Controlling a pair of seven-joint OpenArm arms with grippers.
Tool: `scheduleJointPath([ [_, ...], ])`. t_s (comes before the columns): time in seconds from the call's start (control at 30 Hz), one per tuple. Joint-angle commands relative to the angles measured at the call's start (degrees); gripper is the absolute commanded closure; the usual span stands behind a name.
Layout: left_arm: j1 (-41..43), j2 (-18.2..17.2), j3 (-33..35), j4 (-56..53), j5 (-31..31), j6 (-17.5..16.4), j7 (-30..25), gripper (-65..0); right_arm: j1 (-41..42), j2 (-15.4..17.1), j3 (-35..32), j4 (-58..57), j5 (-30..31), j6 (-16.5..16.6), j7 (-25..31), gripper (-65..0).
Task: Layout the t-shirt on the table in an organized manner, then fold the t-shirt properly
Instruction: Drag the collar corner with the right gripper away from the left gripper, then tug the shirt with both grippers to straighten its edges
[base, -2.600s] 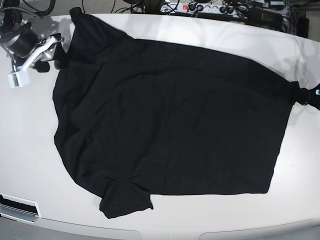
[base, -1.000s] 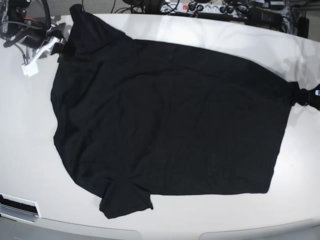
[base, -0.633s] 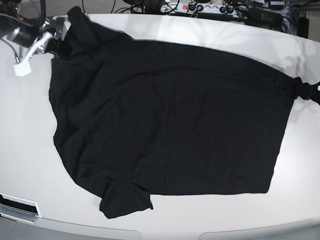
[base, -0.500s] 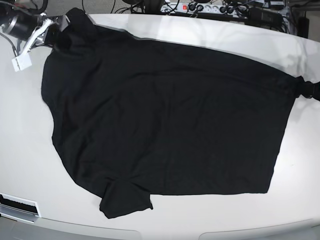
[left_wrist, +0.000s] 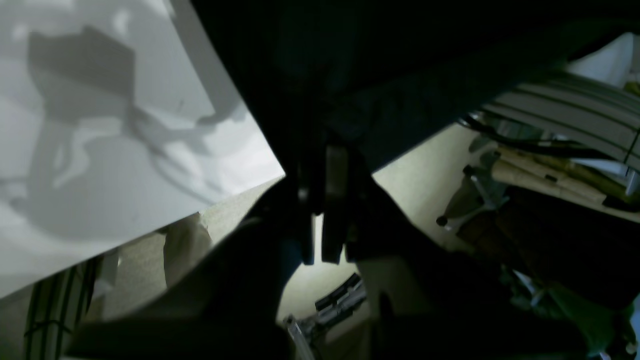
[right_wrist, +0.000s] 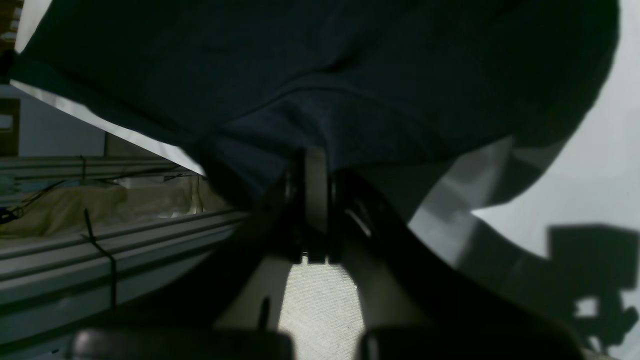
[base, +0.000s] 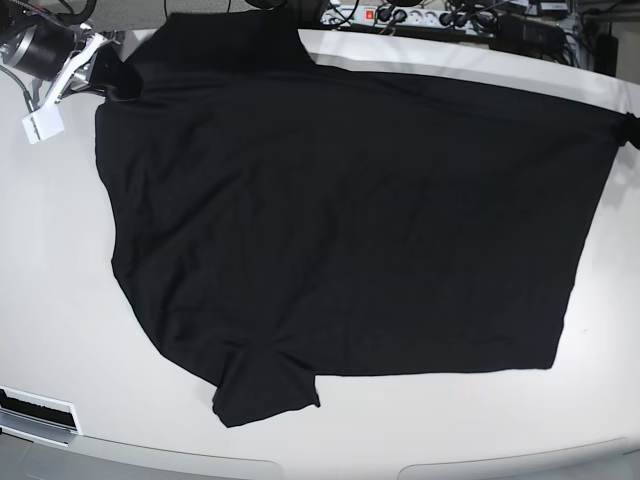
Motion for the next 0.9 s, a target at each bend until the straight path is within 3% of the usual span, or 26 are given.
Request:
scheduleJointPath([
  [0.0, -0.3, -2.2, -0.8, 0.4, -0.8, -0.3, 0.3, 0.0, -0.2, 0.7, 0.4, 0.9, 1.2, 0.3, 0.6, 0.0],
  [0.5, -6.3, -1.2, -0.8, 0.4, -0.8, -0.3, -5.2, 0.0, 3.8, 0.7, 0.4, 0.9, 1.2, 0.3, 0.6, 0.0],
  [0.67, -9.7, 1.5, -0.8, 0.4, -0.8, -0.3, -7.9, 0.0, 7.1, 0.7, 0.4, 0.8, -1.6, 0.3, 0.9, 0.0],
  [0.87, -9.7, 5.4, -0.8, 0.4, 7.0, -0.3, -14.7, 0.0, 10.4, 0.8, -1.9, -1.0, -2.5, 0.3, 1.5, 0.0],
])
